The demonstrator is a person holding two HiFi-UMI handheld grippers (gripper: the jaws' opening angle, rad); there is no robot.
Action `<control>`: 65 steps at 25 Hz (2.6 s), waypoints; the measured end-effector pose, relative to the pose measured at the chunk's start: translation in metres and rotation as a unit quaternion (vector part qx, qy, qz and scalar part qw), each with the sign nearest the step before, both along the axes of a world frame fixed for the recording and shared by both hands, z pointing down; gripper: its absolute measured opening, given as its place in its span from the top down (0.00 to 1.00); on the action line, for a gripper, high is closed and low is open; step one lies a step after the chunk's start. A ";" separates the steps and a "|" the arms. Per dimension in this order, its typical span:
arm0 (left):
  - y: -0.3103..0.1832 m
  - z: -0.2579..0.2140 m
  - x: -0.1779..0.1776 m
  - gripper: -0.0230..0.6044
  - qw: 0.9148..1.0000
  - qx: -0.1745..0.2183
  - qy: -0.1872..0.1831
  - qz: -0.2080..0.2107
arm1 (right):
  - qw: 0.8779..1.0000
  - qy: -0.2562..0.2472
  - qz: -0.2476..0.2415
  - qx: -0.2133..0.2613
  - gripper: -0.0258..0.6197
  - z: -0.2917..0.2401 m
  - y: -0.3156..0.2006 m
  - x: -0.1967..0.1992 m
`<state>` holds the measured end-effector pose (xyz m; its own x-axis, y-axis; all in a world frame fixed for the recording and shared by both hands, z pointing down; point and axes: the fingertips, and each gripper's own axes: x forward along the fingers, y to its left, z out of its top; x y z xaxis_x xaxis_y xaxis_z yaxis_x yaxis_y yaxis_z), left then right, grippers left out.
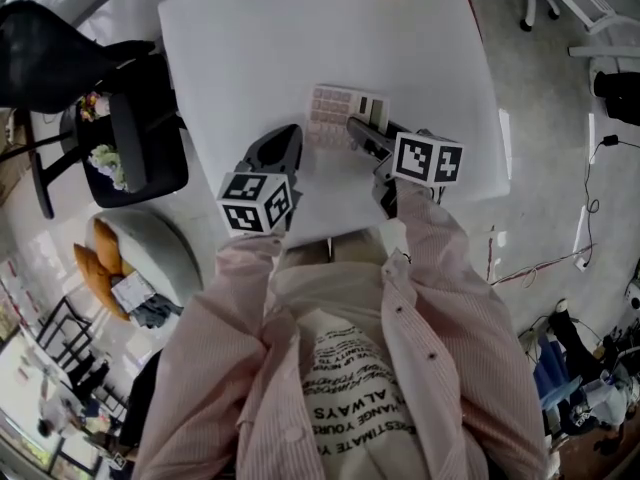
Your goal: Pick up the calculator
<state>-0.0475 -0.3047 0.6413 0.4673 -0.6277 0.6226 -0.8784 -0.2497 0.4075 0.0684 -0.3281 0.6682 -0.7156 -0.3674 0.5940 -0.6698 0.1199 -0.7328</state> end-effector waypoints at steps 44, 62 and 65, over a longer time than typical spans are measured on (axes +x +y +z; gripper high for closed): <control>0.007 -0.081 -0.010 0.96 0.996 0.089 0.016 -0.003 | 0.993 -0.079 0.083 0.011 0.80 -0.075 -0.001 0.013; 0.023 -0.159 -0.020 0.96 0.984 0.174 0.035 0.023 | 0.974 -0.161 0.158 0.035 0.81 -0.159 0.016 0.025; 0.025 -0.171 -0.023 0.96 0.981 0.189 0.034 0.021 | 0.969 -0.176 0.165 0.049 0.81 -0.175 0.016 0.028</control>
<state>-0.0703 -0.2792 0.4700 0.5298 -0.7876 0.3145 -0.8380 -0.4293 0.3368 0.0965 -0.3120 0.4933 -0.7019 -0.6529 0.2847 -0.3930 0.0217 -0.9193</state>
